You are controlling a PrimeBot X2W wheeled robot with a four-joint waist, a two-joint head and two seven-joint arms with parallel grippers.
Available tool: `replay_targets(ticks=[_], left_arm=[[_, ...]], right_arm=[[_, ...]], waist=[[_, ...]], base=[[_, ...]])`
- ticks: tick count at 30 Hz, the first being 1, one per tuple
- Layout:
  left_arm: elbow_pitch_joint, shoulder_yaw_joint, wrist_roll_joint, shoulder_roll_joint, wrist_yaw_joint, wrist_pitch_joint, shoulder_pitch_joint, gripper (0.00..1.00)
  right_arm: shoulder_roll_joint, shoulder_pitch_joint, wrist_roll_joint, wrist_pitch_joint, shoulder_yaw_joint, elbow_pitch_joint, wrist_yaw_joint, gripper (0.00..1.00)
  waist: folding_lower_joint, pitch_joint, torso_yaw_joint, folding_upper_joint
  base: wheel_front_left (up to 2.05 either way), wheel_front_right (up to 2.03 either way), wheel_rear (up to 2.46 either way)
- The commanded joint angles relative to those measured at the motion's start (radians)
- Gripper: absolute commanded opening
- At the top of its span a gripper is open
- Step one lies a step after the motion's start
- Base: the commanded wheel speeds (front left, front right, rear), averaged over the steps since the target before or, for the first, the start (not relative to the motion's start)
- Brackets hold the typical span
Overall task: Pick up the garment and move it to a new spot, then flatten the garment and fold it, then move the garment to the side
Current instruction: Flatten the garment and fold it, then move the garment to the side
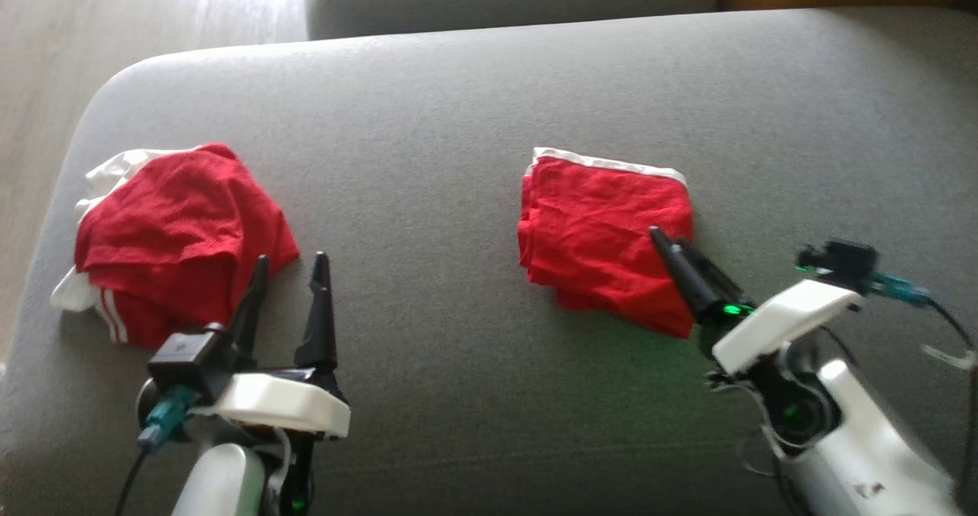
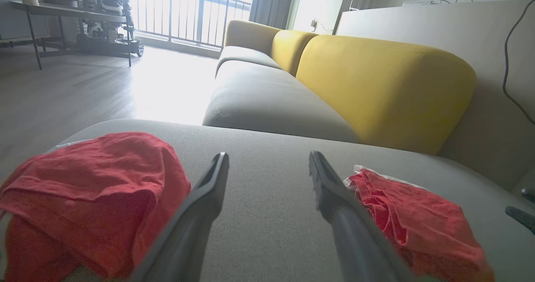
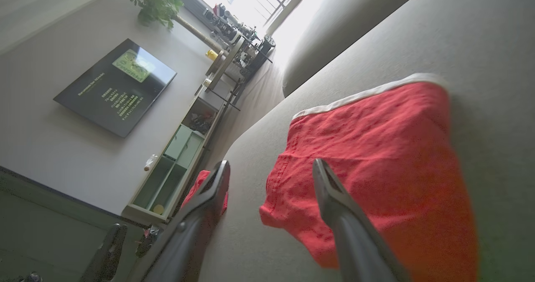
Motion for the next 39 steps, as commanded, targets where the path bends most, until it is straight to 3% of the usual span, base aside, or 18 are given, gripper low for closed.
replay_targets(ticks=[1, 4, 8, 14, 19, 27, 39], left_arm=[[-0.036, 0.038, 0.007, 0.003, -0.003, -0.008, -0.054, 1.00], [-0.042, 0.054, 0.005, 0.003, -0.004, -0.008, -0.051, 1.00], [-0.048, 0.065, 0.003, 0.003, -0.005, -0.008, -0.047, 1.00], [-0.066, 0.081, 0.013, 0.003, -0.009, -0.008, -0.025, 1.00], [-0.077, 0.083, 0.033, 0.003, -0.012, -0.008, 0.003, 1.00], [-0.071, 0.039, 0.037, 0.003, -0.007, -0.008, 0.060, 1.00], [-0.071, -0.018, 0.054, 0.003, -0.002, -0.008, 0.055, 1.00]], right_arm=[[-0.006, -0.022, -0.020, -0.005, -0.002, -0.045, 0.007, 1.00], [-0.020, 0.000, -0.122, -0.044, -0.097, -0.093, 0.007, 1.00], [-0.016, 0.027, -0.360, -0.114, -0.222, -0.147, 0.007, 1.00], [0.055, 0.104, -0.702, -0.174, -0.393, -0.269, 0.007, 1.00], [0.116, 0.174, -0.906, -0.209, -0.474, -0.350, 0.007, 1.00], [0.158, 0.245, -1.070, -0.249, -0.511, -0.351, 0.007, 1.00], [0.166, 0.242, -1.088, -0.263, -0.514, -0.319, 0.007, 1.00]], waist=[[0.0000, -0.004, -0.011, -0.0001], [0.0000, -0.005, -0.024, -0.0001], [0.0000, -0.005, -0.033, -0.0001], [0.0000, -0.003, -0.036, -0.0001], [0.0000, 0.005, -0.040, -0.0001], [0.0000, 0.006, -0.046, -0.0001], [0.0000, 0.009, -0.034, -0.0001]], base=[[0.00, 0.00, 0.00], [0.00, 0.00, 0.00], [0.00, 0.00, 0.00], [0.00, 0.00, 0.00], [0.00, 0.00, 0.00], [0.00, 0.00, 0.00], [0.00, 0.00, 0.00]])
